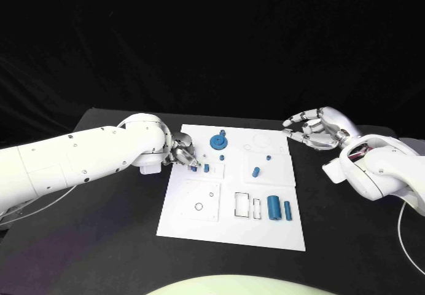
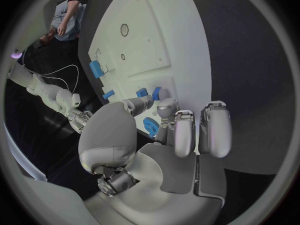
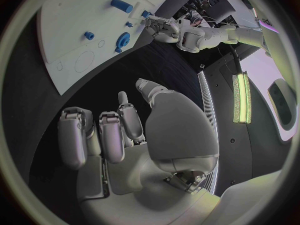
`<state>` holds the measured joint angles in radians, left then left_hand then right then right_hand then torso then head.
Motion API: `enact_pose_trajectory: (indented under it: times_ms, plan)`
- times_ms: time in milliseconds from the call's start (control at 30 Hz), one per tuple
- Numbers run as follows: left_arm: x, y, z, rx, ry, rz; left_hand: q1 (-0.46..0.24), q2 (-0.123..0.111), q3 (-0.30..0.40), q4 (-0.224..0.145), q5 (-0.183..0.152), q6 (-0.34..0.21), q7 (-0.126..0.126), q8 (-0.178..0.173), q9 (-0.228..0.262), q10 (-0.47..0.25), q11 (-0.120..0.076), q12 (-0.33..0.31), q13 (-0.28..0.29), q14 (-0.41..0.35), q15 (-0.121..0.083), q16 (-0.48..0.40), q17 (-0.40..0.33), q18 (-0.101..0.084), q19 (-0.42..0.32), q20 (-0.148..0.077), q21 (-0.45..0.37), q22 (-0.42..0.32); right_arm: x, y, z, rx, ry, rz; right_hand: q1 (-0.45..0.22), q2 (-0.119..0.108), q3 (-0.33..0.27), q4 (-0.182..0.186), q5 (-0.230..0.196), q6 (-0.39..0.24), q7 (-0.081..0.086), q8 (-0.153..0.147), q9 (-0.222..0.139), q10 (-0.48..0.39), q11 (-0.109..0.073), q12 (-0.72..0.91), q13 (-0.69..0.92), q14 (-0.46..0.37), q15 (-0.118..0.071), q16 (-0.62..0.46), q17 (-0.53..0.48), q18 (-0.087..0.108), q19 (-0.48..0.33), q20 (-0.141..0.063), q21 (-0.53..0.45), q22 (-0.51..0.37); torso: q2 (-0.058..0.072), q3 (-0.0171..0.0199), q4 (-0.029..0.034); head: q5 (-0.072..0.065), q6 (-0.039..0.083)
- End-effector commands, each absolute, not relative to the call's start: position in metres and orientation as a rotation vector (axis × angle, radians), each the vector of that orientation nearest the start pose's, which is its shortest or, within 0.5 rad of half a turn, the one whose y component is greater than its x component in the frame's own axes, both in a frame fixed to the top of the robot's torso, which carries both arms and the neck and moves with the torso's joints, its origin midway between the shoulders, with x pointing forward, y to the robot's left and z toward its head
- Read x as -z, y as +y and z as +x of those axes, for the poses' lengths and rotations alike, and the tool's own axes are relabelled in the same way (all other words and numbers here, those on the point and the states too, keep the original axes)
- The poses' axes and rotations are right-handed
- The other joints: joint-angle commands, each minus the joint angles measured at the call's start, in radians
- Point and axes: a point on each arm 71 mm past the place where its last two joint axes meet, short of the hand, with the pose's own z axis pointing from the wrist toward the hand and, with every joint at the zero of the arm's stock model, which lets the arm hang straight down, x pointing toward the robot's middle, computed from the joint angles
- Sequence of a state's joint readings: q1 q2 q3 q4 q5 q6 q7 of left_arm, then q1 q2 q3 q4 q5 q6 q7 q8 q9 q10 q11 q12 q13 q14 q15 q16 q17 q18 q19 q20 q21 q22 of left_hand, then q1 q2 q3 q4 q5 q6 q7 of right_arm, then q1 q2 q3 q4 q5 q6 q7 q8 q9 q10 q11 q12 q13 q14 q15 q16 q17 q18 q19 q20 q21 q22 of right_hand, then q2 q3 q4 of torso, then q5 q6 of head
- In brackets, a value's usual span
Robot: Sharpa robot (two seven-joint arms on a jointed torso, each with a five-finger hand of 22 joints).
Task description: Assemble the parts on the task board
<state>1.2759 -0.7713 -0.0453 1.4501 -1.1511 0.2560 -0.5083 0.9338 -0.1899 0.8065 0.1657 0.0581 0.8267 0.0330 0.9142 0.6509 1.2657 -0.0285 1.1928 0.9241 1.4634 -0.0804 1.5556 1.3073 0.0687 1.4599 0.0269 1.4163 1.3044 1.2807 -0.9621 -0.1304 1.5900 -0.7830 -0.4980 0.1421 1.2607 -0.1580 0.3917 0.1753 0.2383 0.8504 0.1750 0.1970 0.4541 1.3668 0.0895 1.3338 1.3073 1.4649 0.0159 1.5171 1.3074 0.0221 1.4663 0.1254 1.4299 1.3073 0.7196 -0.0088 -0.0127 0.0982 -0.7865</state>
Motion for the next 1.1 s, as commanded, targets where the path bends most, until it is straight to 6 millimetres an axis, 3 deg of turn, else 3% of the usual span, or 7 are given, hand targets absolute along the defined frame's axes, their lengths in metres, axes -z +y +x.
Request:
enact_pose_trajectory:
  times_ms: [33, 300, 567, 967, 1000, 1067, 1100]
  plan:
    - [0.202, 0.201, 0.498, 0.334, 2.350, -0.005, -0.013, 0.003, -0.015, 0.006, -0.003, 0.003, 0.005, -0.005, -0.001, 0.003, -0.002, 0.005, 0.001, 0.103, -0.007, 0.005, 0.248, -0.012, 0.001, -0.005, 0.006, 0.002, 0.164, -0.246, 0.476, -0.993, 1.551, 0.405, -0.008, -0.002, -0.002, 0.007, 0.006, -0.003, -0.005, 0.002, -0.001, -0.001, -0.006, -0.004, 0.014, 0.067, -0.006, -0.006, 0.091, 0.018, 0.002, -0.009, -0.005, 0.161, 0.000, -0.0003, 0.0007, -0.001, 0.000]
    - [0.201, 0.204, 0.498, 0.331, 2.339, -0.021, -0.025, 0.004, -0.043, 0.030, -0.003, 0.005, 0.006, -0.008, -0.001, 0.002, -0.001, 0.004, 0.001, 0.102, -0.007, 0.005, 0.247, -0.012, 0.002, -0.005, 0.005, 0.002, 0.164, -0.246, 0.476, -0.992, 1.551, 0.405, -0.011, -0.002, -0.004, 0.009, 0.005, -0.004, -0.005, 0.002, -0.001, -0.001, -0.005, -0.004, 0.013, 0.067, -0.006, -0.007, 0.091, 0.018, 0.001, -0.009, -0.006, 0.160, 0.000, -0.0011, 0.0000, -0.002, 0.003]
    - [0.198, 0.207, 0.498, 0.357, 2.312, -0.060, -0.083, -0.001, -0.145, 0.122, -0.003, 0.008, 0.007, -0.012, -0.001, -0.004, 0.000, 0.000, -0.007, 0.102, -0.006, 0.004, 0.246, -0.012, 0.002, -0.004, 0.004, 0.002, 0.164, -0.246, 0.476, -0.993, 1.550, 0.405, -0.013, -0.002, -0.005, 0.011, 0.005, -0.004, -0.005, 0.003, -0.002, -0.001, -0.005, -0.004, 0.014, 0.067, -0.006, -0.007, 0.091, 0.019, 0.001, -0.009, -0.006, 0.160, 0.000, -0.0012, 0.0000, -0.005, 0.004]
    - [0.186, 0.208, 0.503, 0.453, 2.207, -0.190, -0.133, 0.014, -0.224, 0.128, -0.003, -0.001, 0.006, -0.016, 0.002, -0.021, 0.000, -0.016, -0.033, 0.099, -0.007, -0.002, 0.237, -0.009, -0.003, -0.006, -0.006, -0.012, 0.164, -0.247, 0.477, -0.991, 1.548, 0.405, -0.015, -0.002, -0.005, 0.012, 0.005, -0.005, -0.005, 0.003, -0.002, -0.001, -0.005, -0.004, 0.014, 0.067, -0.006, -0.007, 0.090, 0.019, 0.001, -0.009, -0.007, 0.159, -0.001, -0.0015, 0.0010, -0.010, 0.007]
    - [0.185, 0.207, 0.503, 0.483, 2.188, -0.209, -0.135, 0.019, -0.231, 0.128, -0.002, -0.009, 0.009, -0.020, 0.001, -0.031, 0.002, -0.026, -0.047, 0.099, -0.006, -0.003, 0.235, -0.007, -0.006, -0.006, -0.010, -0.018, 0.164, -0.247, 0.477, -0.991, 1.548, 0.405, -0.015, -0.002, -0.005, 0.012, 0.005, -0.005, -0.005, 0.003, -0.002, -0.001, -0.005, -0.004, 0.014, 0.067, -0.006, -0.007, 0.090, 0.019, 0.001, -0.009, -0.007, 0.159, -0.001, -0.0014, 0.0010, -0.010, 0.007]
    - [0.182, 0.206, 0.504, 0.535, 2.156, -0.240, -0.112, 0.029, -0.241, 0.126, -0.001, -0.066, 0.031, -0.050, -0.009, -0.135, 0.020, -0.125, -0.184, 0.087, 0.009, -0.027, 0.201, 0.007, -0.041, 0.003, -0.059, -0.093, 0.164, -0.247, 0.477, -0.990, 1.548, 0.406, -0.015, -0.002, -0.005, 0.012, 0.005, -0.005, -0.005, 0.003, -0.002, -0.001, -0.005, -0.004, 0.014, 0.067, -0.006, -0.007, 0.090, 0.019, 0.001, -0.009, -0.007, 0.159, -0.001, -0.0008, 0.0015, -0.012, 0.009]
    - [0.181, 0.205, 0.505, 0.565, 2.136, -0.248, -0.089, 0.027, -0.244, 0.124, -0.001, -0.085, 0.040, -0.062, -0.014, -0.159, 0.029, -0.144, -0.211, 0.085, 0.017, -0.030, 0.197, 0.009, -0.045, 0.008, -0.066, -0.101, 0.164, -0.247, 0.477, -0.990, 1.547, 0.406, -0.015, -0.002, -0.005, 0.012, 0.005, -0.005, -0.005, 0.003, -0.002, -0.001, -0.005, -0.004, 0.014, 0.067, -0.006, -0.007, 0.090, 0.019, 0.001, -0.009, -0.007, 0.159, -0.001, -0.0004, 0.0016, -0.014, 0.010]
